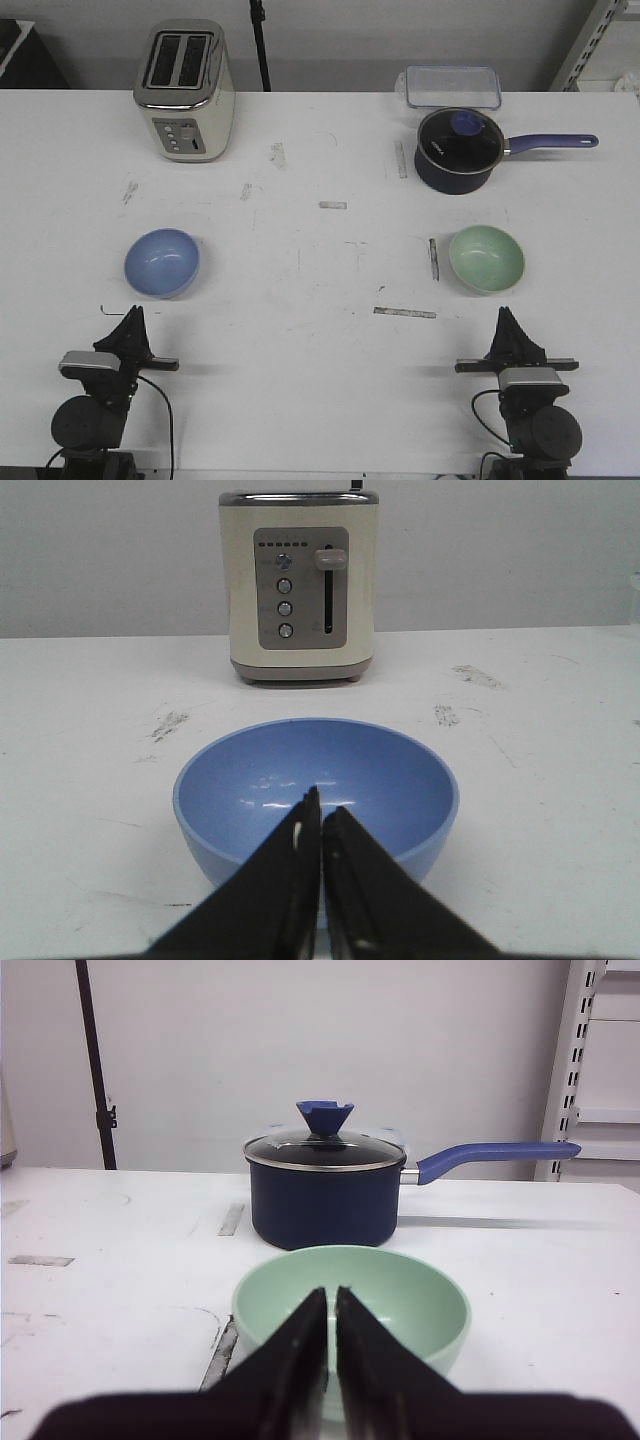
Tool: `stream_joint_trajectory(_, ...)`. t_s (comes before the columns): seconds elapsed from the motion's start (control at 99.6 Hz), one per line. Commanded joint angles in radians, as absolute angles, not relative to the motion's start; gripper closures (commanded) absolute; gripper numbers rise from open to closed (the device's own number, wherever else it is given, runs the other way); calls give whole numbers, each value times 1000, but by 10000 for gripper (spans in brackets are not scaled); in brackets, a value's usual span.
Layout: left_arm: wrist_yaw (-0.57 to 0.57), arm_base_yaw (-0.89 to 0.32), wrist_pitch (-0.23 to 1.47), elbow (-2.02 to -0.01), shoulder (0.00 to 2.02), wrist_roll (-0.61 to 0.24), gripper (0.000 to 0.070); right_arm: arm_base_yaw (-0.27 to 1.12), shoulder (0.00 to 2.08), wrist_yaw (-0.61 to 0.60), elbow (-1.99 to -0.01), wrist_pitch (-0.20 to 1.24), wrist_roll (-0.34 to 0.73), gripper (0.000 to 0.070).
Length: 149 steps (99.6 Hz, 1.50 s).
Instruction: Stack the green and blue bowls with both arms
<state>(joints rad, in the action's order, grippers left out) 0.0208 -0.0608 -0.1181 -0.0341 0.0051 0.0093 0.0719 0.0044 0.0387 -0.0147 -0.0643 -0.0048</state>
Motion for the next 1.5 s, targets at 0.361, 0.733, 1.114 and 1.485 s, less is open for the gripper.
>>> stream_joint_trajectory(0.361,20,-59,-130,-12,3,7,698,73,2,42,-17,-73,-15,693)
stream_joint_trajectory(0.733,20,-59,-129,-12,3,7,698,73,113,42,-160,70,-16,693)
stream_joint_trajectory(1.114,20,-59,-130,-12,3,7,698,73,465,15,-358,162,54,693)
stream_joint_trajectory(1.485,20,-59,-130,-12,3,7,698,73,756,25,-635,452,233,694)
